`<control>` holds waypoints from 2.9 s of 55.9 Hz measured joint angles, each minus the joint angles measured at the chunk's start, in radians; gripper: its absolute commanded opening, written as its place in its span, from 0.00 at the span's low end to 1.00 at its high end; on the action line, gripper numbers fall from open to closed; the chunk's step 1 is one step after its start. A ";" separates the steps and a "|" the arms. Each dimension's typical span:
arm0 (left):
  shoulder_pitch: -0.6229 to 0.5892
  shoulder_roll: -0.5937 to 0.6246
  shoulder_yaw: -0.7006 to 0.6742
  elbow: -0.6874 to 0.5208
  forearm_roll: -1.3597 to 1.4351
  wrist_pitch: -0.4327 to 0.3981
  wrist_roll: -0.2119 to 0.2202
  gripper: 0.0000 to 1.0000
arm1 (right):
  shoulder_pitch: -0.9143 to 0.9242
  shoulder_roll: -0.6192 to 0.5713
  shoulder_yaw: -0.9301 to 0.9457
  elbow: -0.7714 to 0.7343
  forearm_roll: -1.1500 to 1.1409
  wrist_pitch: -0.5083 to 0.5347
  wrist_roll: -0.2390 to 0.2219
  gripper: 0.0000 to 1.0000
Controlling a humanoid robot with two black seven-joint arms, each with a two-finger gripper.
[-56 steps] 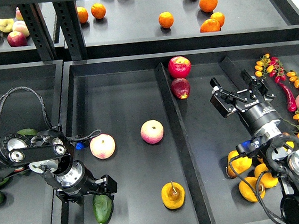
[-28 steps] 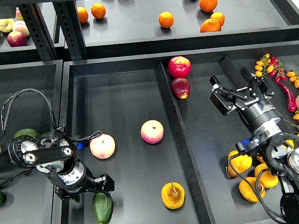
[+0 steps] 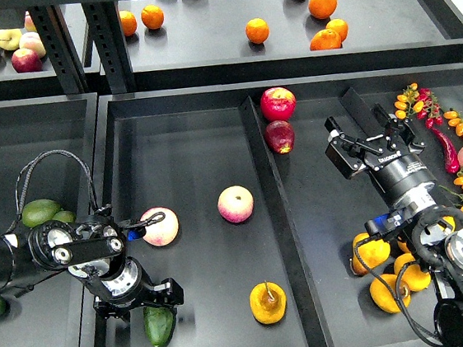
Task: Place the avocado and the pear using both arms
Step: 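Lower the left gripper onto the green avocado and close it, then carry the avocado with the left gripper into the bin of avocados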
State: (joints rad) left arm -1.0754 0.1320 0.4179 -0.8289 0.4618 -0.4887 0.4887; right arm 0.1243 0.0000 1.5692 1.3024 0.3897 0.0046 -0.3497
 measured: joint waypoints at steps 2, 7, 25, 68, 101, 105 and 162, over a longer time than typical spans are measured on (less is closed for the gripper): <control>0.007 -0.002 0.000 0.006 0.000 0.000 0.000 0.99 | 0.000 0.000 0.000 0.000 0.000 0.000 0.000 1.00; 0.018 -0.005 -0.002 0.023 -0.001 0.000 0.000 0.96 | 0.000 0.000 0.000 0.000 0.000 0.001 0.000 1.00; 0.042 -0.014 -0.015 0.065 -0.003 0.000 0.000 0.87 | 0.000 0.000 -0.002 0.000 0.000 0.004 0.001 1.00; 0.010 -0.033 -0.074 0.069 -0.119 0.000 0.000 0.41 | -0.001 0.000 -0.004 -0.002 0.000 0.006 0.001 1.00; -0.162 0.279 -0.181 0.049 -0.173 0.000 0.000 0.43 | 0.009 0.000 -0.019 -0.002 0.001 0.005 -0.002 1.00; -0.163 0.336 -0.181 0.046 -0.173 0.000 0.000 0.43 | 0.009 0.000 -0.020 -0.001 0.002 0.005 -0.002 1.00; 0.128 0.531 -0.254 0.036 -0.084 0.000 0.000 0.49 | 0.002 0.000 -0.020 -0.001 0.002 0.008 -0.002 1.00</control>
State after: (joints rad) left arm -0.9478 0.6629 0.1640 -0.7931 0.3776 -0.4885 0.4886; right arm 0.1258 0.0000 1.5495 1.3010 0.3912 0.0122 -0.3513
